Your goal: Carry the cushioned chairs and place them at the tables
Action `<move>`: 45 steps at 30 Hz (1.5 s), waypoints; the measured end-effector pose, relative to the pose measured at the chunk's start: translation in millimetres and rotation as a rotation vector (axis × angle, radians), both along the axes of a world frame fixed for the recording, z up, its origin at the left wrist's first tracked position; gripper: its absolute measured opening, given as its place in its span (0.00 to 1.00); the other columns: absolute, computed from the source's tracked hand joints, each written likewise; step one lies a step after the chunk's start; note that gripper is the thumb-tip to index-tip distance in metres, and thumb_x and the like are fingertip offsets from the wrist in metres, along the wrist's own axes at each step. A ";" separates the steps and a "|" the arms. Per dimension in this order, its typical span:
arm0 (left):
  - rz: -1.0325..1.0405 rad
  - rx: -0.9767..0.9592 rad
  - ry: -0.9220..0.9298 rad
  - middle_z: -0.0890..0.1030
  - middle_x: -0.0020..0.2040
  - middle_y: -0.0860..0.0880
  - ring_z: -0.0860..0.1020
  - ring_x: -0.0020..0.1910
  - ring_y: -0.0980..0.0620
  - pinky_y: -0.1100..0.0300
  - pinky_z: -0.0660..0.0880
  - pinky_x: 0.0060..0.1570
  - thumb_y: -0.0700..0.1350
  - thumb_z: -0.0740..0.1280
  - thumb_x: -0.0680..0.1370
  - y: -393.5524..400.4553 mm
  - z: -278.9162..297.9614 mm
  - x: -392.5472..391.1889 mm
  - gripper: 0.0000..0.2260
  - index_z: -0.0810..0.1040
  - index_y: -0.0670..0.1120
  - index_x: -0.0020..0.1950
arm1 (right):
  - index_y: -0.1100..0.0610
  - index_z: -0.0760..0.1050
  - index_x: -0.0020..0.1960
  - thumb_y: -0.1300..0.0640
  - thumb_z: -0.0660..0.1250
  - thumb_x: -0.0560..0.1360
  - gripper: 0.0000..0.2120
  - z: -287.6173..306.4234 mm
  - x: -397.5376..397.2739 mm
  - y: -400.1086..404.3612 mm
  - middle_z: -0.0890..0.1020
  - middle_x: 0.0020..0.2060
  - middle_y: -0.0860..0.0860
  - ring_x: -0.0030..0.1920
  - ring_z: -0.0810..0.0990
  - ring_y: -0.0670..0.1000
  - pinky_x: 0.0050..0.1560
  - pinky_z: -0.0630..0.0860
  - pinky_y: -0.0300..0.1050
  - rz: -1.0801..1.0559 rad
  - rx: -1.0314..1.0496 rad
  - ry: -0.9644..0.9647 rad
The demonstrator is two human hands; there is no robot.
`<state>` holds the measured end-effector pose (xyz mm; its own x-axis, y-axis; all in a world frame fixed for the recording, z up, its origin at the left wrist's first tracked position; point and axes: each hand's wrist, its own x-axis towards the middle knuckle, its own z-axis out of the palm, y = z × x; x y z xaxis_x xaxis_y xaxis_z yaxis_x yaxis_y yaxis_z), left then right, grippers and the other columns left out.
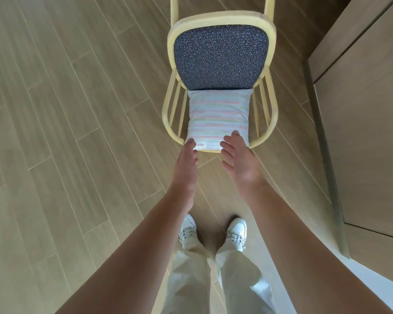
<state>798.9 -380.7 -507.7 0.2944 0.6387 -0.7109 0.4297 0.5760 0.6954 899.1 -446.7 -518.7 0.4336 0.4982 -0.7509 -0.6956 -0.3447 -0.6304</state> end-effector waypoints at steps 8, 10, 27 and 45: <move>0.009 -0.007 0.005 0.75 0.68 0.54 0.73 0.68 0.54 0.54 0.64 0.67 0.61 0.54 0.83 25.8 -57.3 5.6 0.20 0.72 0.54 0.71 | 0.49 0.67 0.76 0.44 0.57 0.83 0.23 -60.1 -2.5 20.8 0.74 0.69 0.47 0.71 0.71 0.47 0.75 0.64 0.53 -0.005 -0.010 -0.020; -0.011 0.010 0.007 0.74 0.70 0.54 0.72 0.70 0.54 0.54 0.63 0.67 0.61 0.53 0.83 30.4 -74.8 6.3 0.22 0.71 0.53 0.73 | 0.49 0.67 0.76 0.45 0.57 0.83 0.23 -77.2 -4.0 24.4 0.74 0.70 0.48 0.70 0.71 0.47 0.75 0.64 0.53 -0.011 0.002 -0.024; 0.001 0.041 -0.072 0.74 0.71 0.55 0.72 0.69 0.55 0.57 0.63 0.62 0.61 0.54 0.84 57.9 -255.7 27.5 0.23 0.70 0.54 0.75 | 0.51 0.69 0.74 0.44 0.59 0.82 0.23 -256.8 15.5 47.1 0.76 0.67 0.50 0.70 0.71 0.50 0.74 0.64 0.52 0.022 -0.033 -0.032; 0.030 0.003 -0.175 0.76 0.68 0.51 0.77 0.63 0.51 0.46 0.67 0.71 0.64 0.52 0.84 123.6 -416.0 70.4 0.25 0.72 0.52 0.74 | 0.52 0.75 0.67 0.39 0.56 0.82 0.23 -404.2 60.6 132.6 0.81 0.59 0.48 0.61 0.78 0.49 0.66 0.72 0.51 0.062 0.060 -0.217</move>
<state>869.3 -257.2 -923.6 0.3944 0.6513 -0.6483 0.2843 0.5844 0.7600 959.6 -314.1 -922.9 0.5491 0.5697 -0.6115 -0.5201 -0.3399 -0.7836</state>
